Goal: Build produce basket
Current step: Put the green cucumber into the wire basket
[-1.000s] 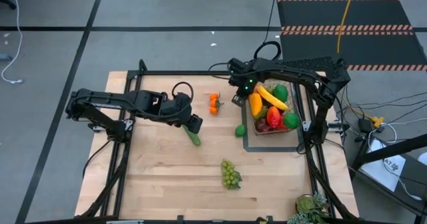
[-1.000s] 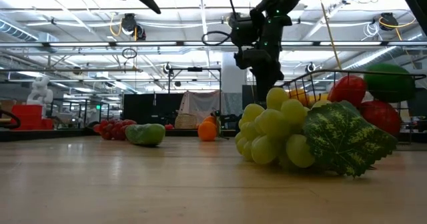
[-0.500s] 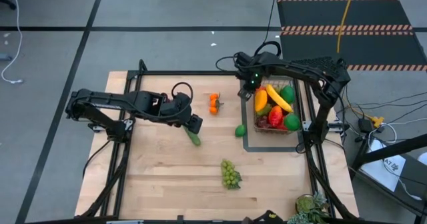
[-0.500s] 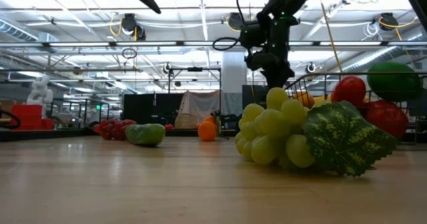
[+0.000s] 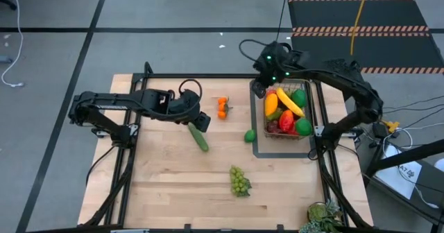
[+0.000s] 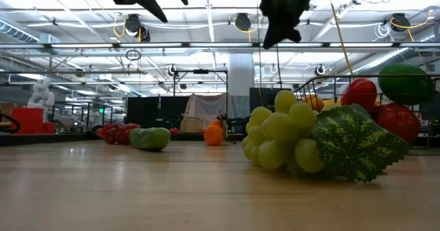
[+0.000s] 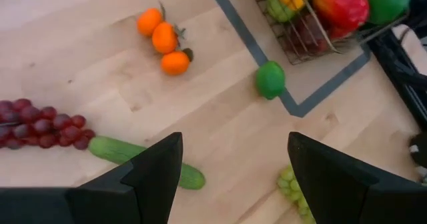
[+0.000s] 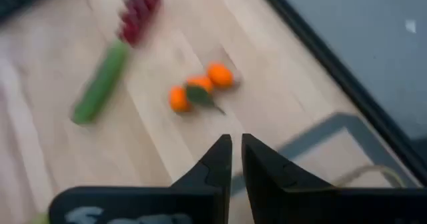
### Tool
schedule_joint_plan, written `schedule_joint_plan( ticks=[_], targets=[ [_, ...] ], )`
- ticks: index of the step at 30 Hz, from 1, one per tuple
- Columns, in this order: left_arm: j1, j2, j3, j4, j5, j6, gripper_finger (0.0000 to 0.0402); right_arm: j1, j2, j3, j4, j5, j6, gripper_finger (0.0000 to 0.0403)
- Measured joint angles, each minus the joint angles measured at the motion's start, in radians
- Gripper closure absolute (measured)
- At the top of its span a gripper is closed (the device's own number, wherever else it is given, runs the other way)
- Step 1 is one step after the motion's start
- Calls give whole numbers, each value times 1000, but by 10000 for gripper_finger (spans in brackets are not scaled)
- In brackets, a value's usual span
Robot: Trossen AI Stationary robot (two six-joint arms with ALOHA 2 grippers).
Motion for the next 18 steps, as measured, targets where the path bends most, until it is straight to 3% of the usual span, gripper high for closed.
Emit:
schedule_joint_plan(
  ticks=[11, 18],
  targets=[
    [40, 0, 0, -170, 9, 14, 133, 114, -186, -150, 269, -20, 258, 375],
    [37, 0, 0, -185, 27, 136, 133, 212, -274, -161, 365, -15, 514, 375]
  ],
)
